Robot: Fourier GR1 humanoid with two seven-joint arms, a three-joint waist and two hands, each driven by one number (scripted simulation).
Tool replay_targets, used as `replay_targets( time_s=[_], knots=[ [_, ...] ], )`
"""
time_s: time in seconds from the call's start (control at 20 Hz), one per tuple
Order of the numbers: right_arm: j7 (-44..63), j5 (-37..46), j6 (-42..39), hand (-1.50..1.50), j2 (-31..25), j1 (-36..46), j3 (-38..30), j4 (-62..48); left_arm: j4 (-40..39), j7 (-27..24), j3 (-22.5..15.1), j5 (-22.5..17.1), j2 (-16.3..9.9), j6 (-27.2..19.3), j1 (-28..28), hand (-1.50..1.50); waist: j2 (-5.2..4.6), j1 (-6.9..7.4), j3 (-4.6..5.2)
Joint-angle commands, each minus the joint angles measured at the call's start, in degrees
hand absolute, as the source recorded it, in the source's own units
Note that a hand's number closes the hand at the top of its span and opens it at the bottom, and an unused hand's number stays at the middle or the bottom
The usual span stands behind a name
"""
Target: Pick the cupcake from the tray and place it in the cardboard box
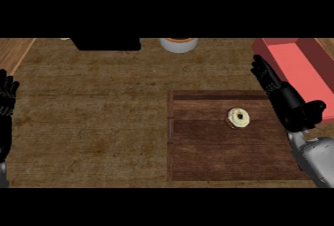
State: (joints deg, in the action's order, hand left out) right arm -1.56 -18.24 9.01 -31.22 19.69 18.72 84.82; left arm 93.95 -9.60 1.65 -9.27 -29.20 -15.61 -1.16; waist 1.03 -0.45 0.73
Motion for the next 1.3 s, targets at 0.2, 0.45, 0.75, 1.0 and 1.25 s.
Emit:
replay_targets(
  time_s=[0.2, 0.45, 0.75, 1.0, 1.25],
  knots=[
    [-0.7, -13.9, -18.4, -1.50, -5.0, 3.6, -8.8, -3.3, -0.8, 12.2, -2.1, -9.7, 3.0, 7.0, 0.3, 0.00, -1.33, 1.15, -0.85],
    [-19.4, -7.2, -7.0, -1.50, -3.7, -1.8, -18.6, -5.7, -1.1, 17.3, -2.9, -14.2, 4.3, 9.2, 1.6, 0.00, -1.04, -0.24, -0.99],
    [-29.5, 0.4, -13.9, -1.50, -6.5, -6.9, -15.4, 1.2, 0.4, 19.4, 0.3, -16.5, 2.2, 12.1, 2.9, 0.00, -0.84, 0.41, -0.73],
    [-17.6, 11.9, -18.1, -1.50, -22.4, -4.8, -10.8, 3.1, -2.4, 18.8, -1.7, -14.3, 4.4, 10.0, 1.2, 0.00, -0.82, 0.13, -0.46],
    [-3.2, 20.2, -19.9, -1.50, -27.4, -0.8, -4.6, 9.1, -1.2, 20.2, -3.4, -13.0, 5.0, 9.4, 0.6, 0.00, -0.91, 1.18, -0.49]
  ],
)
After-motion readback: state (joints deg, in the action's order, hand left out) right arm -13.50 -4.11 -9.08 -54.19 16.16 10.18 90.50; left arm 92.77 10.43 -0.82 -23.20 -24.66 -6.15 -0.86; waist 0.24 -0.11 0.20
